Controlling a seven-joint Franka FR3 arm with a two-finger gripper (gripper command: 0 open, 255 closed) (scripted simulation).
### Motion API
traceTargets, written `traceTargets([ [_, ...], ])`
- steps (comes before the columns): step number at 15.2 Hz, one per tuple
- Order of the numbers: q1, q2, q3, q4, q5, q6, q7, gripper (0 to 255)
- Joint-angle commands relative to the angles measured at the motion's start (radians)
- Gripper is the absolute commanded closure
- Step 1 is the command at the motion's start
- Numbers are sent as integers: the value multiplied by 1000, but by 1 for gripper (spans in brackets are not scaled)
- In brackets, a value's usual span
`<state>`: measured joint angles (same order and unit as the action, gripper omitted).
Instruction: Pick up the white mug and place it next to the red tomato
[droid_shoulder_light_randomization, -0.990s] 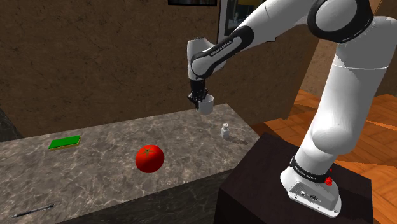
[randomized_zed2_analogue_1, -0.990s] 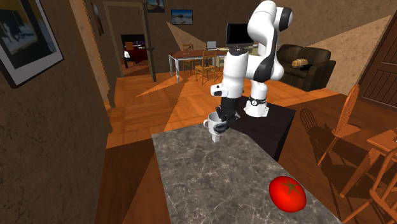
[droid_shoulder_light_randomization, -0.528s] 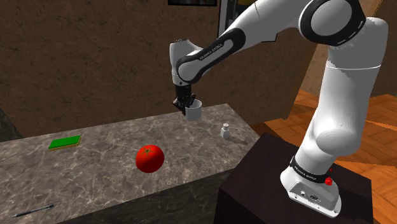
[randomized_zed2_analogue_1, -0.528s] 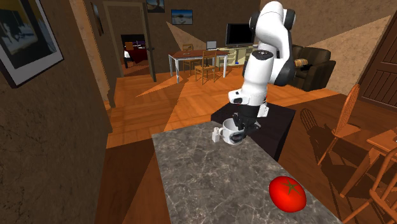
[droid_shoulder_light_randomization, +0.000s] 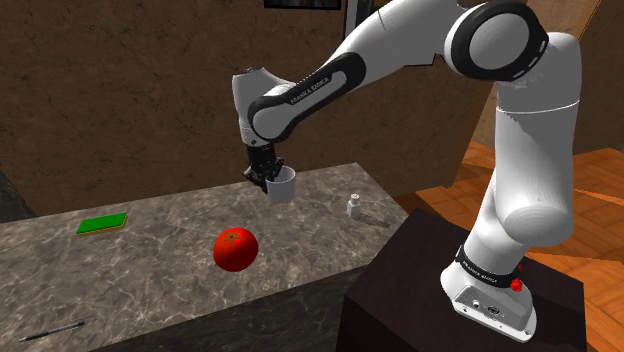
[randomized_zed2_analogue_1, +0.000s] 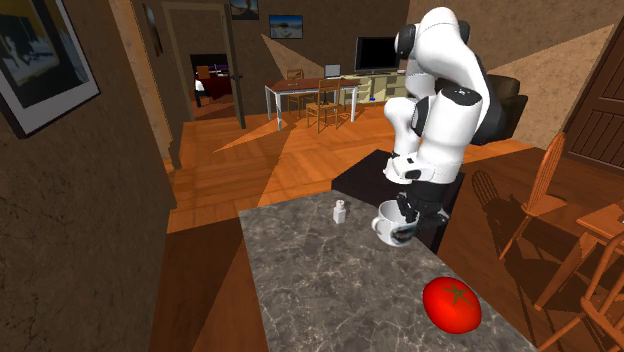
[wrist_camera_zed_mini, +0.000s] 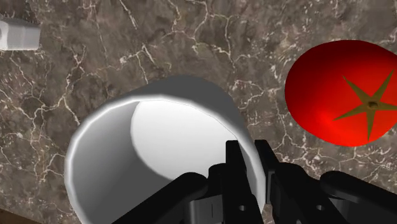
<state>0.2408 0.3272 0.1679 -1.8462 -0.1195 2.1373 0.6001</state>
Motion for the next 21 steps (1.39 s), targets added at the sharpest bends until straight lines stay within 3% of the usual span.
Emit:
traceTargets([
  [1, 5, 22, -1, 7, -5, 15, 9, 255],
  [21, 19, 183, -23, -44, -49, 224, 44, 255],
])
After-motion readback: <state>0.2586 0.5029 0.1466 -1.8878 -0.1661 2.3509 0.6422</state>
